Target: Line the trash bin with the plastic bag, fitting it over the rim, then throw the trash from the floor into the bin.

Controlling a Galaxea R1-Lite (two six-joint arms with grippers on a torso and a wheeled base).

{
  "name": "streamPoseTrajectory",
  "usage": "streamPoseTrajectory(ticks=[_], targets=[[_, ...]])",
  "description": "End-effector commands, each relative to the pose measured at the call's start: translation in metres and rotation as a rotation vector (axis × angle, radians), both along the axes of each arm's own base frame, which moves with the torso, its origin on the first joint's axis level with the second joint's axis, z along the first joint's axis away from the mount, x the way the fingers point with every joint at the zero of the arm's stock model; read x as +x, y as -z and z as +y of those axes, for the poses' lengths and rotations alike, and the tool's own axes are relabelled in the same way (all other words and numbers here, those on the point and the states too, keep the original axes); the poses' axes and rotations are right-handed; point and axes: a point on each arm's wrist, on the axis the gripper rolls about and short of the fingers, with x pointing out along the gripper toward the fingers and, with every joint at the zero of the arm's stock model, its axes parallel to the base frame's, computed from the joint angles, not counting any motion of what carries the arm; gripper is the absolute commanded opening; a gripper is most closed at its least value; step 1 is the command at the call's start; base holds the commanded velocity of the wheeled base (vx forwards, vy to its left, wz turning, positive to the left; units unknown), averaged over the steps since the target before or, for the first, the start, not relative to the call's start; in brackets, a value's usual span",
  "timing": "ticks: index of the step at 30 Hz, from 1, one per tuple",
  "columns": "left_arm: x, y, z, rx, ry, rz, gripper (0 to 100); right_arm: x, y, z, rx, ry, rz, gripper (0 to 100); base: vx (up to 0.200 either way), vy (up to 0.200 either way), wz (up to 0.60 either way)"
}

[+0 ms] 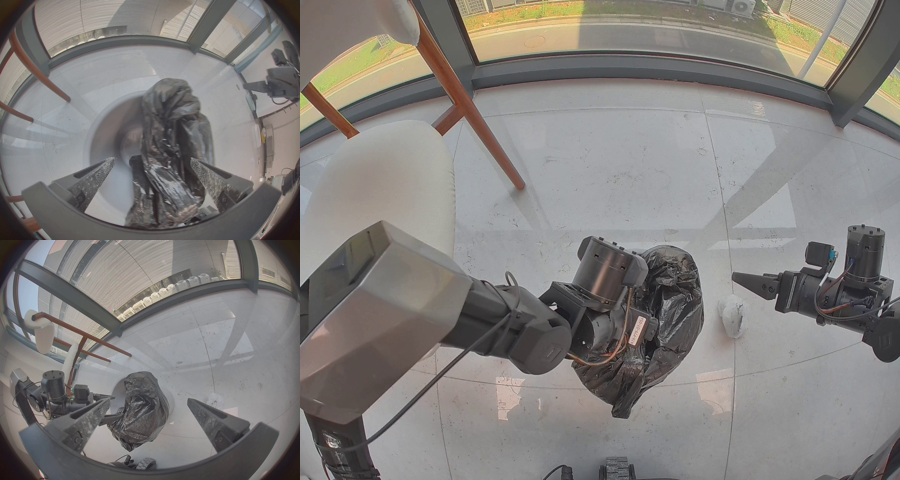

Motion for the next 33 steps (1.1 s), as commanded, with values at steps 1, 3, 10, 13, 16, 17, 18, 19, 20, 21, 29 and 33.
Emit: streamPoseTrajectory(ticks=[1,3,10,13,16,17,18,19,20,21,29,33], targets=[[0.011,0.01,0.004,0.01,-0.025,0.012,100,-0.001,-0.001,0.001,0.0,-0.005,-0.005,100,0.0,0.0,0.0],[0.017,0.01,0.006,0.003,-0.037,0.008,100,-0.001,-0.001,0.001,0.001,-0.005,-0.006,100,0.0,0.0,0.0],[0.026,0.009,-0.002,-0.014,-0.038,-0.012,100,-0.001,-0.001,0.001,0.002,-0.005,-0.005,100,0.0,0.0,0.0],[0.029,0.015,-0.006,-0.01,-0.036,-0.009,100,-0.001,-0.002,0.001,0.002,-0.005,-0.009,100,0.0,0.0,0.0],[0.031,0.016,-0.009,-0.012,-0.037,-0.014,100,-0.001,-0.002,0.0,0.002,-0.002,-0.007,100,0.0,0.0,0.0],[0.032,0.018,-0.01,-0.011,-0.037,-0.013,100,-0.001,-0.002,0.0,0.002,-0.002,-0.007,100,0.0,0.0,0.0],[0.033,0.022,-0.011,-0.006,-0.037,-0.008,100,-0.002,-0.003,0.0,0.003,-0.003,-0.01,100,0.0,0.0,0.0],[0.034,0.026,-0.011,0.001,-0.038,-0.002,100,-0.003,-0.004,0.0,0.005,-0.003,-0.016,100,0.0,0.0,0.0],[0.035,0.028,-0.011,0.005,-0.042,0.0,100,-0.003,-0.005,0.0,0.005,-0.003,-0.017,100,0.0,0.0,0.0],[0.035,0.029,-0.011,0.008,-0.046,-0.001,100,-0.003,-0.005,0.0,0.005,-0.002,-0.018,100,0.0,0.0,0.0],[0.039,0.036,-0.014,0.014,-0.051,0.002,0,-0.003,-0.005,-0.001,0.007,-0.001,-0.018,100,0.0,0.0,0.0],[0.041,0.038,-0.015,0.013,-0.052,0.004,0,-0.003,-0.005,0.0,0.007,-0.003,-0.018,100,0.0,0.0,0.0]])
